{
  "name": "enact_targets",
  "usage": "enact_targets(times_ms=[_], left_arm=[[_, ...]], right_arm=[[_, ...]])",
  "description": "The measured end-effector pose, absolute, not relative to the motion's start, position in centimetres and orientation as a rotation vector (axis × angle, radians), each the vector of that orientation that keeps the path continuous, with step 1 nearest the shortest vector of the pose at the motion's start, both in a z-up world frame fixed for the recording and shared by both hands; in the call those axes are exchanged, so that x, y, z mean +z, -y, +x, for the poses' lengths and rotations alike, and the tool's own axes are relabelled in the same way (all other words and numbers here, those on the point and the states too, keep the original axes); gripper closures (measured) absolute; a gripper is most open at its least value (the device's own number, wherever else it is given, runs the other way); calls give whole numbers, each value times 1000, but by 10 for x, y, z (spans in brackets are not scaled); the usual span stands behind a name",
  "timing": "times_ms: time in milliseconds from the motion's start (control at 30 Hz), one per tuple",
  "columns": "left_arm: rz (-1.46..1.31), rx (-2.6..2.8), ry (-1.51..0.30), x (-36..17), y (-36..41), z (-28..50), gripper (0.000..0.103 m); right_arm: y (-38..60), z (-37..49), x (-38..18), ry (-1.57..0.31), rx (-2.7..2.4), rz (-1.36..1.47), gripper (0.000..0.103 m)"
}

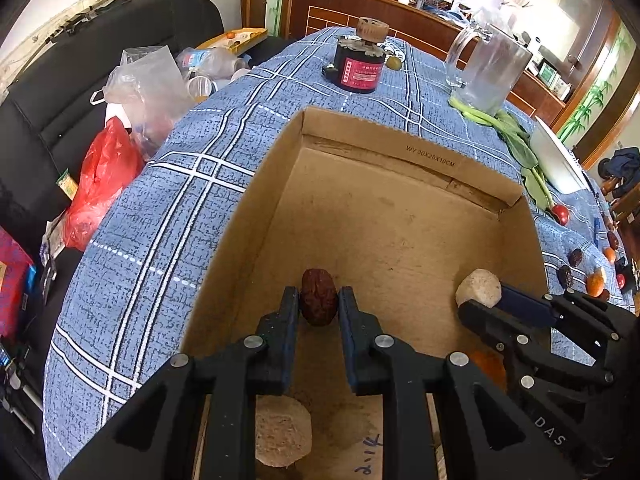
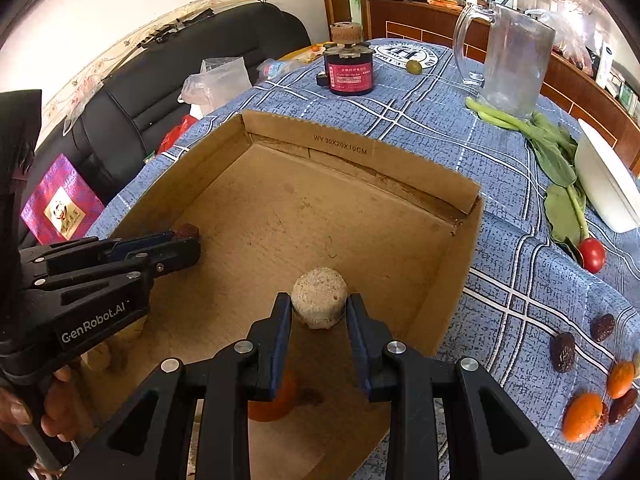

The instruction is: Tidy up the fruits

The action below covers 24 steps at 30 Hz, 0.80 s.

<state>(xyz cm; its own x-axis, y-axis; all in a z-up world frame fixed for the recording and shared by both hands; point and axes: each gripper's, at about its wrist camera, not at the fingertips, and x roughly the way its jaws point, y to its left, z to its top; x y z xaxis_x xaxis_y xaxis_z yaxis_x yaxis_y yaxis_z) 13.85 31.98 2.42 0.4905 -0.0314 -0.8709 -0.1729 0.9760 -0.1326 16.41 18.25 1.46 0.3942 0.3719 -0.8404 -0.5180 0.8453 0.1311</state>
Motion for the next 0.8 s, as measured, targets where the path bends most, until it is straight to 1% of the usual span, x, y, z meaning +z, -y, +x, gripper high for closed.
enact_targets(times_ms=[67, 133, 167, 233, 600, 667, 733, 800], left_arm=[[-213, 94, -1060, 25, -320, 136, 75], [-218, 104, -1063, 27, -321, 132, 67], [-222, 109, -1059, 28, -322, 129, 65], [-222, 128, -1053, 31, -324, 122, 58], [-199, 195, -976, 46, -309, 71, 52], [-181, 206, -950, 52, -301, 60, 49], [-174, 208, -926, 57, -290, 51, 41], [-169, 199, -907, 61, -280, 43, 38]], right_arm=[[-182, 162, 16, -1021, 566, -163, 72], [-180, 159, 18, -1020, 563, -160, 72], [-179, 157, 20, -1017, 563, -157, 72], [-175, 151, 25, -1005, 560, -161, 70], [-132, 110, 50, -968, 533, -99, 69], [-121, 101, 53, -962, 532, -89, 69], [-107, 91, 54, -962, 521, -76, 69], [-95, 84, 55, -966, 512, -68, 69]])
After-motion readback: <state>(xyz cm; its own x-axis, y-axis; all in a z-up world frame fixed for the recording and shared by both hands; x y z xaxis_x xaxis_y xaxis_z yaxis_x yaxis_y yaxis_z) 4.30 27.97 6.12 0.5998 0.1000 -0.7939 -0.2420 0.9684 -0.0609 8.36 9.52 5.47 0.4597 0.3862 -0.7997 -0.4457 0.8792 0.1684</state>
